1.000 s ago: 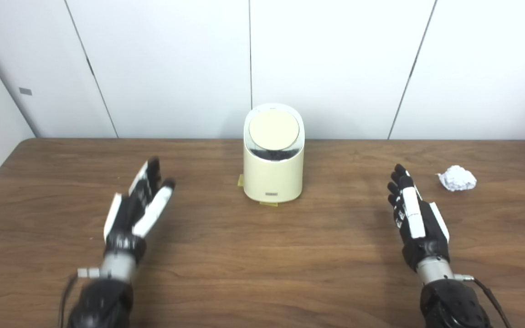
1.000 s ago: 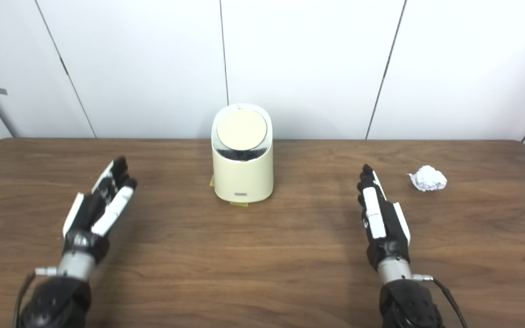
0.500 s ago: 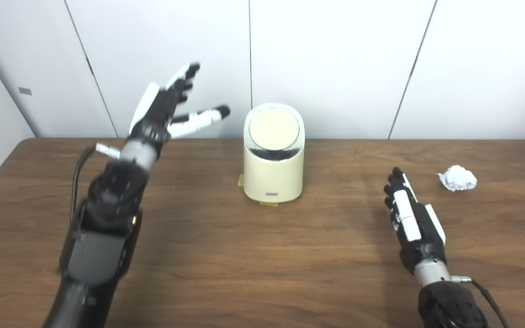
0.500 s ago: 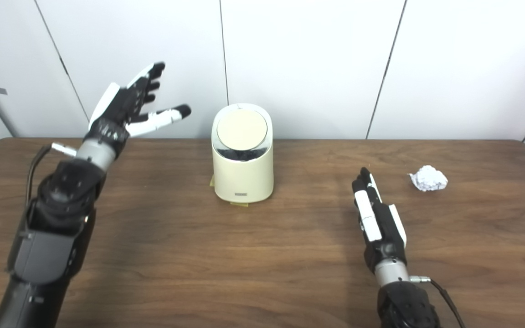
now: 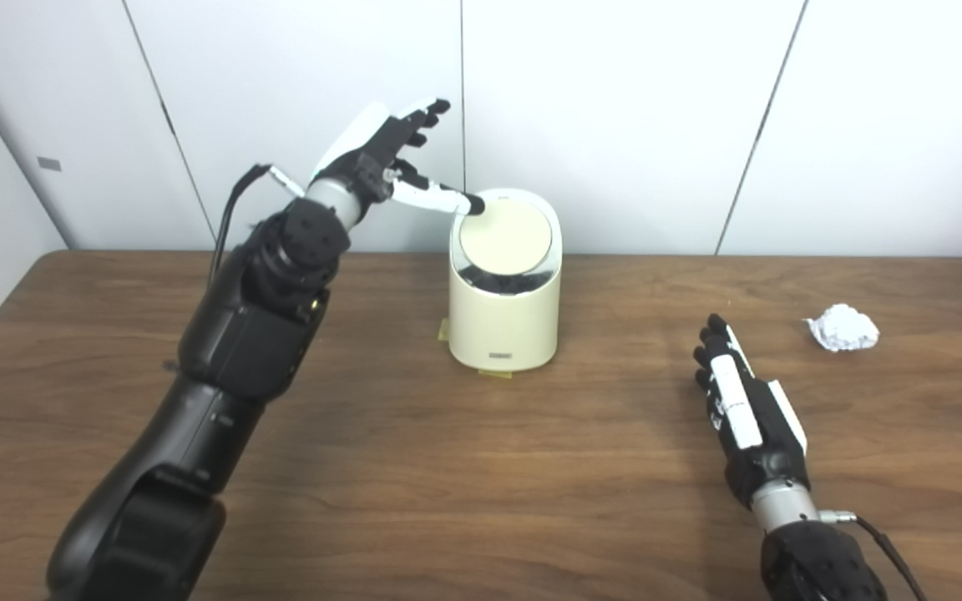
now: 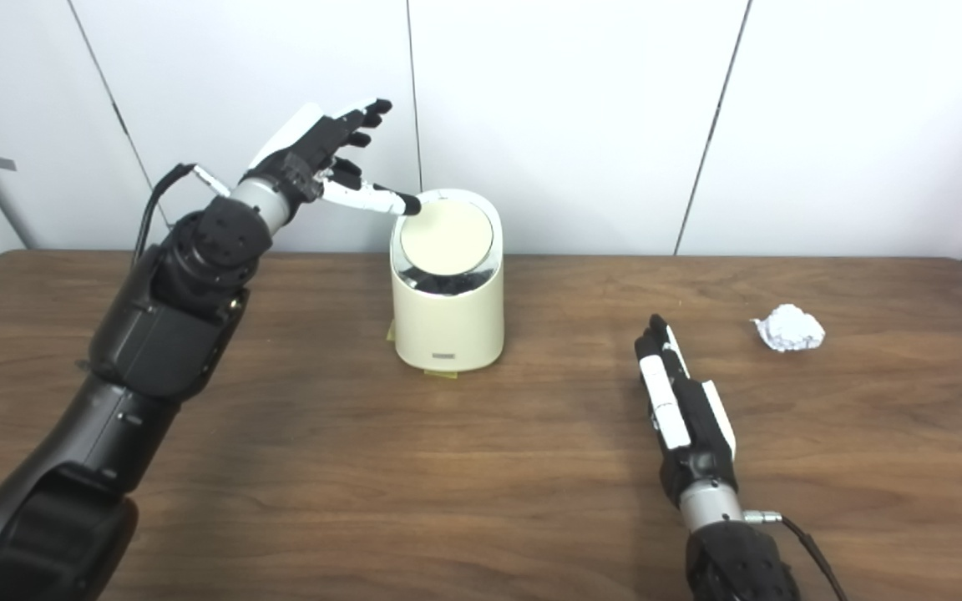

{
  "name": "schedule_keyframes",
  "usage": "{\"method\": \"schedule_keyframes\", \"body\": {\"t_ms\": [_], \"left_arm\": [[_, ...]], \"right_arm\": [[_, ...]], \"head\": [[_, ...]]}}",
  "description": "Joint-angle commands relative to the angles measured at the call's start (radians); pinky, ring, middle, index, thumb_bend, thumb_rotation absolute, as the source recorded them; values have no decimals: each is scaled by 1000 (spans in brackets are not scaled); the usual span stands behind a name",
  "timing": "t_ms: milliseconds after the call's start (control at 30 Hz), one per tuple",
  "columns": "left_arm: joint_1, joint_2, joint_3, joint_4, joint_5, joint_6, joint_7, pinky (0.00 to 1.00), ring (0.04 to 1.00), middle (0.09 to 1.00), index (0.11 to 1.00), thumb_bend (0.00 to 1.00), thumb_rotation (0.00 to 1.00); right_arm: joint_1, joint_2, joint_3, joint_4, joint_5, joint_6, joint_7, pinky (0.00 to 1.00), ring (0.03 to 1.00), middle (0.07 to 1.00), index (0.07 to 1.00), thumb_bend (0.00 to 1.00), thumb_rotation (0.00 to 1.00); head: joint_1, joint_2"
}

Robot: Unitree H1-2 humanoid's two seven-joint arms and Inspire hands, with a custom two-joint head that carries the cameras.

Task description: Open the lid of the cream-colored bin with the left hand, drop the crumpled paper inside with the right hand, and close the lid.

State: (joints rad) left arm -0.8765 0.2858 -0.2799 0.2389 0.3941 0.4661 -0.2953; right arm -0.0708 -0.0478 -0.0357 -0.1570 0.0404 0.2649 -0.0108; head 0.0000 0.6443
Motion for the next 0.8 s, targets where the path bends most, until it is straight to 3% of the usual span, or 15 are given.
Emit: {"method": "schedule_keyframes", "body": {"t_ms": [0,167,500,767], "left_arm": [[-77,2,-7,13,31,3,-21,745,907,977,1000,851,125],[-113,0,-53,50,93,1,-41,794,944,978,1000,872,26],[-157,14,-127,78,193,-7,-97,805,980,1000,1000,856,20],[-169,0,-210,142,275,-85,-62,965,991,1000,1000,862,37]], "right_arm": [[-21,-4,6,-38,-16,-19,0,984,964,987,1000,618,892],[-22,7,13,-39,-29,-15,-5,974,960,982,998,613,901],[-26,26,11,-19,-26,-40,-7,998,968,985,1000,623,908],[-40,39,6,-12,-24,-42,-19,1000,961,976,994,618,876]], "head": [[2,2],[8,6],[-1,5],[0,-2]]}}
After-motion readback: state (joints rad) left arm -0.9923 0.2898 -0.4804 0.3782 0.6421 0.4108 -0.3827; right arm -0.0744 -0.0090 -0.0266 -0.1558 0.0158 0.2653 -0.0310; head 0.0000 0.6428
